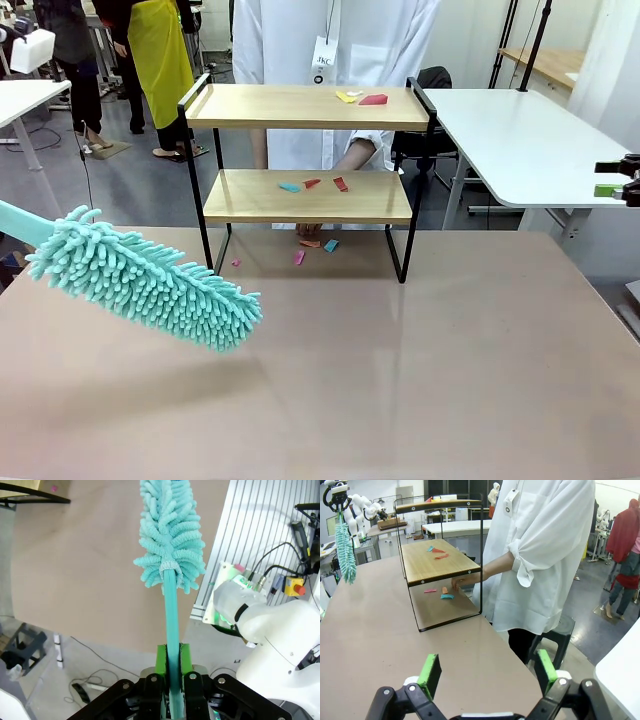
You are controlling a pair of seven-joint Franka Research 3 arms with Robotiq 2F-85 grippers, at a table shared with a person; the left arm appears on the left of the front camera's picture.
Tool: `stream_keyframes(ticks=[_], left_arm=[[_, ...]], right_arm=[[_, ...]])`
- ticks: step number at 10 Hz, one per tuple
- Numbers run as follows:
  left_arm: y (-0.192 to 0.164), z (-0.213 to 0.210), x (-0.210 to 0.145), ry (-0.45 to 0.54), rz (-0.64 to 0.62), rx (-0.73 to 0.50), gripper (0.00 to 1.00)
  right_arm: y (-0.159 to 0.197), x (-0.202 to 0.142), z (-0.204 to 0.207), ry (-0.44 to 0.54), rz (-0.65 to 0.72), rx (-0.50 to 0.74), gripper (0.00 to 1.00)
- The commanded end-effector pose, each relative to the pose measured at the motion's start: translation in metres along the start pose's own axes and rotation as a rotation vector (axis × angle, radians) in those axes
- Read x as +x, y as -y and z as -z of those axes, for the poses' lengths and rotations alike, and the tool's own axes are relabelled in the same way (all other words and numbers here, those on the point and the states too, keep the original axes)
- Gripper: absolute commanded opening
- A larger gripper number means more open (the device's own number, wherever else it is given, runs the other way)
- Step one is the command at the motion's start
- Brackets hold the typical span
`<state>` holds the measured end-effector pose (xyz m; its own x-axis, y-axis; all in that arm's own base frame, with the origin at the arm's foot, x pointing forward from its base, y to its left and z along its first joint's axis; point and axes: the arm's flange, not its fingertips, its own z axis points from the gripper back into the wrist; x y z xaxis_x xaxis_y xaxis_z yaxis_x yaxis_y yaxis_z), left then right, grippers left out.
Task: Clean the shelf.
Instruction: Clean the specific section of the Shelf indicated by the human with the Duster.
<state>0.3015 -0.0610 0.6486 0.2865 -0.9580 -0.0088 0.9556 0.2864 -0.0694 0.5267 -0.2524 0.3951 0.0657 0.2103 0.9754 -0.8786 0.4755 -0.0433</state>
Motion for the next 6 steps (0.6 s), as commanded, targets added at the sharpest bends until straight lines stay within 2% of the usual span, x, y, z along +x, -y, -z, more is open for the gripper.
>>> stream_keyframes(ticks=[1, 6], left_arm=[[0.0012, -0.0048, -0.0029, -0.009, 0.006, 0.004, 0.13], [0.0012, -0.0048, -0.0029, -0.009, 0.006, 0.004, 0.13]], right_arm=[[-0.0011, 0.0080, 0.0024, -0.014, 0.013, -0.009, 1.00], [-0.0011, 0.0080, 0.0024, -0.014, 0.013, -0.009, 1.00]])
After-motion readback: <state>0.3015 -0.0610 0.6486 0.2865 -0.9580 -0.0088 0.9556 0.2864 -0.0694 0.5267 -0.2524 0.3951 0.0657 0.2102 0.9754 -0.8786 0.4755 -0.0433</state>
